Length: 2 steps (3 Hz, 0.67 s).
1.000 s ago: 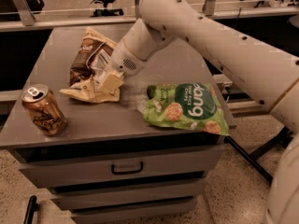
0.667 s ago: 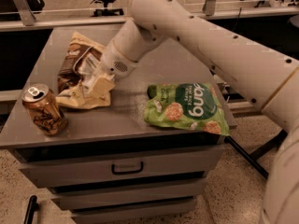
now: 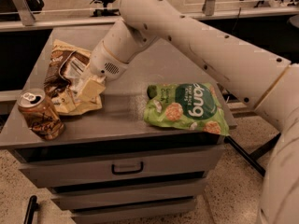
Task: Move brown chip bag near orange can
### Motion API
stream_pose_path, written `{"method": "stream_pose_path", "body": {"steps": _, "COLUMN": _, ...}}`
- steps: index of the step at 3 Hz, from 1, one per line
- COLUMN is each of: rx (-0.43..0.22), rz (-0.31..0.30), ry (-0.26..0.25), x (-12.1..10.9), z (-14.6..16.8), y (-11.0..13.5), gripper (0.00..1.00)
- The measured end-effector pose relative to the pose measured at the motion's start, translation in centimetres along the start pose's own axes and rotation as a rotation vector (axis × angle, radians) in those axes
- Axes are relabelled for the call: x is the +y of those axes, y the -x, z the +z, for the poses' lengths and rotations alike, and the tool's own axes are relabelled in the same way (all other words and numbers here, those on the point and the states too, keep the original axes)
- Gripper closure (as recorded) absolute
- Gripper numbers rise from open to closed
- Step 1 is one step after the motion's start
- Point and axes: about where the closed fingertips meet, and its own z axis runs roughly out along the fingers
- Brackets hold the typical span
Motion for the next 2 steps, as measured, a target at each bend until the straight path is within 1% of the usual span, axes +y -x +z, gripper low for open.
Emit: {"method": "stream_pose_path", "body": {"steps": 2, "rx": 0.001, "rz": -0.003, "ry": 0.007, "x": 0.13, "z": 0.35, "y": 0.11, "gripper": 0.37}}
